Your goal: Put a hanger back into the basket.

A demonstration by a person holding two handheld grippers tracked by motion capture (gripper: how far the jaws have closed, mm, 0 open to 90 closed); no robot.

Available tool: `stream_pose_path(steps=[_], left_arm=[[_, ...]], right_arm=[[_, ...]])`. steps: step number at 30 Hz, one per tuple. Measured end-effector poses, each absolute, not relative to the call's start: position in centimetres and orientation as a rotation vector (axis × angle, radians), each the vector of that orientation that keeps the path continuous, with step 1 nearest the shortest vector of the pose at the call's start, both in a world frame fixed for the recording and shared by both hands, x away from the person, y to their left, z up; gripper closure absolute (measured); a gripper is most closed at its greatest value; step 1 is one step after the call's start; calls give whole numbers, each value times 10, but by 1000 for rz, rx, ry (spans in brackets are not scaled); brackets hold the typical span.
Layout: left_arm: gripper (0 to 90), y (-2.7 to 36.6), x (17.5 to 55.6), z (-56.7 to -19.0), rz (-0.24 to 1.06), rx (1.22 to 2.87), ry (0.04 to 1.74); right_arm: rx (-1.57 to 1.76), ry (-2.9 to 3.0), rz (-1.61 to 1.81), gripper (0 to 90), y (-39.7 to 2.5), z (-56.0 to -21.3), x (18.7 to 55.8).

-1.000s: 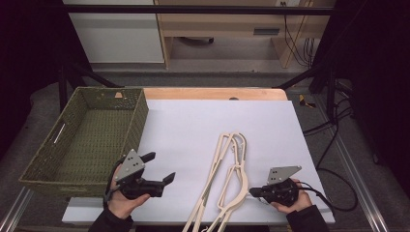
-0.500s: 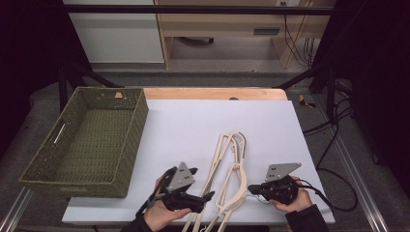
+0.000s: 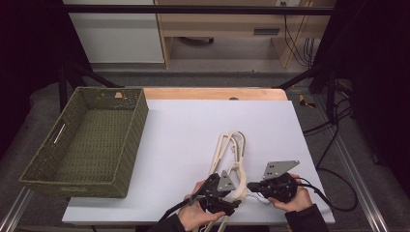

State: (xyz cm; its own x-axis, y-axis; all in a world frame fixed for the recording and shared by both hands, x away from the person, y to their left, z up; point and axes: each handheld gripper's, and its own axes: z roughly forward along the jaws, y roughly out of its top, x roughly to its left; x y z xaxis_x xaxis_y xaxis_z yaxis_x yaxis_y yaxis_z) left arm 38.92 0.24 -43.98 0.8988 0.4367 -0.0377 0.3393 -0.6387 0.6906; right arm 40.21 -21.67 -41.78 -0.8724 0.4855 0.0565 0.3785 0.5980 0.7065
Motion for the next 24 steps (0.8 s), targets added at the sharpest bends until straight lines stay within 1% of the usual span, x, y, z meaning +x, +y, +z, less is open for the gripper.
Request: stream_pose_path(steps=[1,2,3,4,6,7,8,9,12,15,21,22,23,24], left_arm=[[481,-1,390,-442,170,2330,556],[481,-4,390,-444,162,2337,559],[504,-7,391,-446,159,2343,557],[544,-12,391,-449,155,2364,561],[580,-14,391,-451,155,2371,571],[580,-15,392,-452,155,2378,571],[605,-16,392,-453,148,2376,579],[648,-17,392,-454,154,2383,588],[724,-17,392,-454,169,2390,599],[729,-17,392,-453,158,2385,609],[734,-16,389,-450,181,2384,618],[736,-15,388,-448,187,2381,623],[737,-15,388,-448,187,2381,623],[737,-15,388,-447,184,2375,630]], right_arm=[[732,2680,1130,893,-217,-418,402],[732,2680,1130,893,-217,-418,402],[733,2680,1130,893,-217,-418,402],[729,2677,1128,893,-216,-418,402],[729,2679,1124,893,-216,-417,402],[729,2679,1124,893,-216,-417,402],[708,2681,1127,893,-217,-418,402],[716,2678,1129,893,-216,-417,402],[719,2677,1121,893,-215,-417,401],[719,2675,1121,892,-215,-417,401],[714,2667,1109,885,-213,-414,399],[702,2647,1123,854,-214,-410,397],[702,2647,1123,854,-214,-410,397],[704,2629,1139,816,-215,-409,397]])
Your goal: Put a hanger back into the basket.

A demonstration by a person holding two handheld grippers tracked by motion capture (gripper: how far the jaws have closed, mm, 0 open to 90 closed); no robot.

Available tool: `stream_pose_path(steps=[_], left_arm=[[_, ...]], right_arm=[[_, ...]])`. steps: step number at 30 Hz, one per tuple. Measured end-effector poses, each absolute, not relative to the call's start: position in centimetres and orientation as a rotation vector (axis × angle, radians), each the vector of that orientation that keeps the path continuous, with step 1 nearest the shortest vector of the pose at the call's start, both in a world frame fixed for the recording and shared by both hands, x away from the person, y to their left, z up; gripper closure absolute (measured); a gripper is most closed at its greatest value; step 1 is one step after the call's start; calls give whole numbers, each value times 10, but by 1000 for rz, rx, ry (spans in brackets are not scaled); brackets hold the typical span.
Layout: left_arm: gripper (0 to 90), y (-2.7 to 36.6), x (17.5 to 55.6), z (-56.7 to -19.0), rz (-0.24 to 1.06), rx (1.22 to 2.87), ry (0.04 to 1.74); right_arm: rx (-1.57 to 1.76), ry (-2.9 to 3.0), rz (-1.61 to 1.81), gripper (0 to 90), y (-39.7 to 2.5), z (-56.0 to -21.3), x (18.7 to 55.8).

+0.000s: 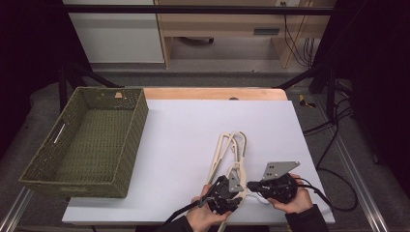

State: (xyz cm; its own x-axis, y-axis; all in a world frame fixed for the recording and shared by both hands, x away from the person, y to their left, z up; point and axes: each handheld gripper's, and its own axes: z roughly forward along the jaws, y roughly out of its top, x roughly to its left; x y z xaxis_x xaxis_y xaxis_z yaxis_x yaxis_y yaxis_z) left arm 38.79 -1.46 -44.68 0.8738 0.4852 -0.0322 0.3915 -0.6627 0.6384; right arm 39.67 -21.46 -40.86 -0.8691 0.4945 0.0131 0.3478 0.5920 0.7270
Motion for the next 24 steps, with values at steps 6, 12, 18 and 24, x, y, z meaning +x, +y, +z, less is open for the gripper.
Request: stream_pose_path(steps=[6,12,18,24], left_arm=[[747,-1,387,-433,187,2322,671],[765,18,385,-420,227,2300,690],[793,47,386,-407,272,2249,741],[828,79,399,-397,322,2195,818]], right_arm=[[737,2407,1414,683,-236,-385,390],[824,2161,1590,511,-258,-370,383],[934,2056,1566,358,-267,-375,387],[1029,2037,1510,202,-263,-388,394]])
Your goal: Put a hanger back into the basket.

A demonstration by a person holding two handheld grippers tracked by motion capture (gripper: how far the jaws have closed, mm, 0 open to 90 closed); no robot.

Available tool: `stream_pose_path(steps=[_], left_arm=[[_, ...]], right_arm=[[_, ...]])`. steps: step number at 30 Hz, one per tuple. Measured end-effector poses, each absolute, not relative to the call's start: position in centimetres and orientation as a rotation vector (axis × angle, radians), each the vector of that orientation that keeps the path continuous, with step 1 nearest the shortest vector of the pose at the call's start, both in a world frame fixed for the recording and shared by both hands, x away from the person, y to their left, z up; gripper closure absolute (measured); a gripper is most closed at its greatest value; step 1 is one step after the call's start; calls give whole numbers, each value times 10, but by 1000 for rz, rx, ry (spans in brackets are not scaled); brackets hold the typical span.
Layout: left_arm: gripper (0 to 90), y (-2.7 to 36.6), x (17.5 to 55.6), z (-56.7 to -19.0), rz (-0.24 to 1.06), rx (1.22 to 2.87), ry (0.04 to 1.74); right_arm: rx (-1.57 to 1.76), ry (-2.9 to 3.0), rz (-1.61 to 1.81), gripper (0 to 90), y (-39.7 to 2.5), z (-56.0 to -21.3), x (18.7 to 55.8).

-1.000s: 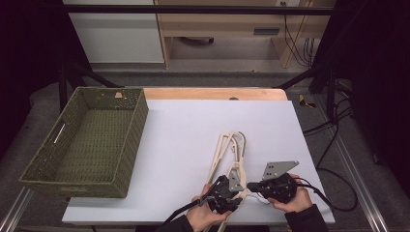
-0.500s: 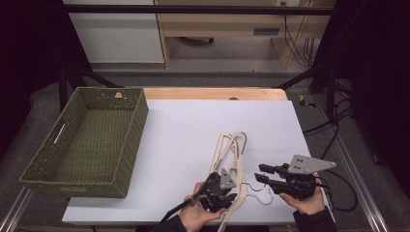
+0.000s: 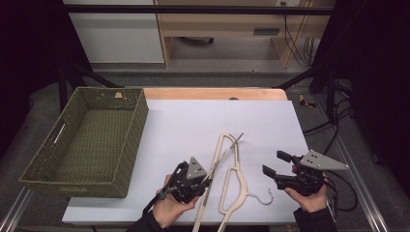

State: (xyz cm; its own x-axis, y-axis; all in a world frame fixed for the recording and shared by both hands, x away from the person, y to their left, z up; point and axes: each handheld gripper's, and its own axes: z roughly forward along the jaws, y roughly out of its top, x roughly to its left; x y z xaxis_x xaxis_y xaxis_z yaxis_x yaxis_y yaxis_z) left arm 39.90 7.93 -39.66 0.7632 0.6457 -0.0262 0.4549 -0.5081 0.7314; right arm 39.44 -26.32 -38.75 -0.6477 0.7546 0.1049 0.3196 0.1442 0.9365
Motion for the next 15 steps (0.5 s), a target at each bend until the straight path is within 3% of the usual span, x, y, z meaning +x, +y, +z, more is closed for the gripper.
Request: stream_pose_path(steps=[6,15], left_arm=[[857,100,410,-395,290,2134,879],[858,142,408,-358,298,2027,819]], right_arm=[[1091,2011,1462,119,-263,-397,400],[1112,2001,1455,92,-264,-398,400]])
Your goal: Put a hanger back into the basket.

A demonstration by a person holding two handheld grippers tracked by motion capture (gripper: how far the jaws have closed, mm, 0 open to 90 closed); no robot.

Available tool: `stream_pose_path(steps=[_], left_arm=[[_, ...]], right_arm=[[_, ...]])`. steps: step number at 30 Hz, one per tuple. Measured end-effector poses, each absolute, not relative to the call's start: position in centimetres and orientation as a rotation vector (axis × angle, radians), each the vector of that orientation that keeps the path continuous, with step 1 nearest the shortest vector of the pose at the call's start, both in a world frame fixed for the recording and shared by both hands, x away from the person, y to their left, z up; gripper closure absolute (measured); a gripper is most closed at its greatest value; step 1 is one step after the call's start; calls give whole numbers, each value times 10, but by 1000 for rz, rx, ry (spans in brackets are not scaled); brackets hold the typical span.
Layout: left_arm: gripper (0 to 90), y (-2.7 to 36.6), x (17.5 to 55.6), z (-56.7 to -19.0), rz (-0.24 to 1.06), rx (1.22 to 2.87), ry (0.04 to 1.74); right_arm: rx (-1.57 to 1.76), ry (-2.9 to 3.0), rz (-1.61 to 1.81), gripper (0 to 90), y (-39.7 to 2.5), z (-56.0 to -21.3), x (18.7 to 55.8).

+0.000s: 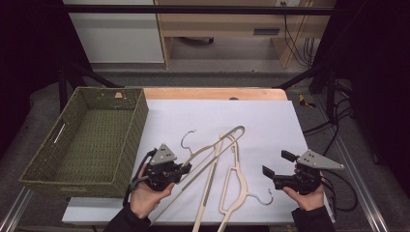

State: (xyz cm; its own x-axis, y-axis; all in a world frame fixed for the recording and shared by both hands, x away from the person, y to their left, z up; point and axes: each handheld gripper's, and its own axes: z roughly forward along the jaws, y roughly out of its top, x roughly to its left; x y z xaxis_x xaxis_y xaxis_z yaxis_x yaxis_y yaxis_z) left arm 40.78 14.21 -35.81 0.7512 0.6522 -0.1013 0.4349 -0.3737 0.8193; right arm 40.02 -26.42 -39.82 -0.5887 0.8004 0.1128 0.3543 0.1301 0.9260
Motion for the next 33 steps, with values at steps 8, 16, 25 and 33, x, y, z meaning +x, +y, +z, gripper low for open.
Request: stream_pose_path(steps=[8,16,25,33], left_arm=[[858,174,410,-313,343,1990,742],[858,218,420,-262,398,1939,667],[858,264,441,-237,455,1940,693],[858,309,460,-233,503,1934,728]], right_arm=[[1113,1995,1451,68,-264,-398,401],[1115,1976,1461,61,-266,-397,400],[1111,1985,1458,58,-265,-398,400],[1097,1994,1449,57,-266,-398,400]])
